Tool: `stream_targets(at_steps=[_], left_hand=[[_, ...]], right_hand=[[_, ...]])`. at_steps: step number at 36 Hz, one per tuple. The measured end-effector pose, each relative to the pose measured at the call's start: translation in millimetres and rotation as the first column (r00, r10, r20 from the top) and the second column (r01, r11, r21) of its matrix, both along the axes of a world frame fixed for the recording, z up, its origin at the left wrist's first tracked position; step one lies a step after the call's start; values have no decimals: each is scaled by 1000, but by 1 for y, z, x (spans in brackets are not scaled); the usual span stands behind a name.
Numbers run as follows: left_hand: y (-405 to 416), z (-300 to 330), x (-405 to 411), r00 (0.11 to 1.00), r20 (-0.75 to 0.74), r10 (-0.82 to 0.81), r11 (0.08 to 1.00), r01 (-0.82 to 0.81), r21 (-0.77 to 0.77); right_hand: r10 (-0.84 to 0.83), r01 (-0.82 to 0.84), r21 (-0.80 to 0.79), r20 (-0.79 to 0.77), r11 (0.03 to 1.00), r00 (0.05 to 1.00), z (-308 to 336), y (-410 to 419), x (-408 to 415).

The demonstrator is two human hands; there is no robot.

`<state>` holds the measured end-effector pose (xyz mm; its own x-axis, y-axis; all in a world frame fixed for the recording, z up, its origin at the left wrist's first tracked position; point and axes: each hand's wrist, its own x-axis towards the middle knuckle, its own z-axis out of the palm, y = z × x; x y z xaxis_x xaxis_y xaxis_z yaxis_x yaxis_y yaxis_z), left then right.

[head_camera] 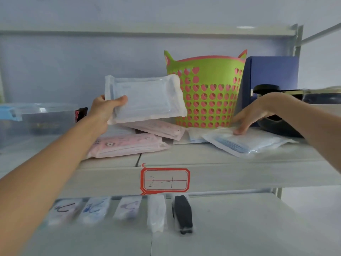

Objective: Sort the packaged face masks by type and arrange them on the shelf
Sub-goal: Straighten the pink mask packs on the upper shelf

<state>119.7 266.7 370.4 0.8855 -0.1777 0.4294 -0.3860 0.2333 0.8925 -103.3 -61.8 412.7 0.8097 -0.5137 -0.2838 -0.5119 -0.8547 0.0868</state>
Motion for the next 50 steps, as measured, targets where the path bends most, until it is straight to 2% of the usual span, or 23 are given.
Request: stream_targets(at_steps=[3,7,9,12,15,18,23,29,34,38,41,42,43,45,47,48,50], left_hand=[[-1,0,-2,1000,1,-30,999,30,-31],[0,0,-2,1000,-5,-13,999,12,-53],[0,0,-2,1000,-9,-10,999,10,-51],[0,-1,-2,1000,-8,10,999,-10,-35],[-2,-1,-2,999,-42,25,999,-27,-28],[-9,-2,-6,997,-73,18,1000,-18,4],[-14,-2,-16,995,-97,-4,999,8,41],[-17,-5,-23,992,-49,-117,993,117,-8],[-16,-15,-23,986,64,-156,979,145,141],[-13,-18,-21,985,44,-165,979,158,132],[-11,-18,-19,987,25,-160,980,156,125],[-10,-18,-19,989,23,-149,982,145,120],[-9,-18,-19,990,21,-142,984,139,111],[-10,-17,-18,991,24,-132,986,129,104],[-11,-17,-19,992,23,-123,988,120,102],[-12,-17,-20,992,23,-121,988,118,101],[-14,-17,-20,993,19,-116,988,114,102]], right_hand=[[90,-87,92,-29,992,996,-4,0,-4],[126,-127,35,13,991,992,-4,-13,2],[131,-131,-4,67,991,989,-2,-17,1],[165,-171,0,251,985,954,2,-17,-1],[246,-249,-57,458,967,854,10,-5,-4],[329,-398,-48,656,916,679,22,22,-1],[384,-503,-126,806,855,451,34,85,49],[403,-481,-181,818,858,411,19,123,115],[365,-442,-182,853,878,373,6,133,138],[349,-398,-224,895,890,277,2,131,135],[256,-285,-188,940,940,224,1,112,115],[238,-217,-188,943,958,235,1,105,103],[229,-131,-199,927,971,296,0,94,90],[180,30,-233,820,972,543,-3,70,63],[37,129,-213,635,969,771,-6,54,37],[-46,163,-168,547,972,836,-8,49,26],[-174,221,-73,402,973,899,-15,46,8]])
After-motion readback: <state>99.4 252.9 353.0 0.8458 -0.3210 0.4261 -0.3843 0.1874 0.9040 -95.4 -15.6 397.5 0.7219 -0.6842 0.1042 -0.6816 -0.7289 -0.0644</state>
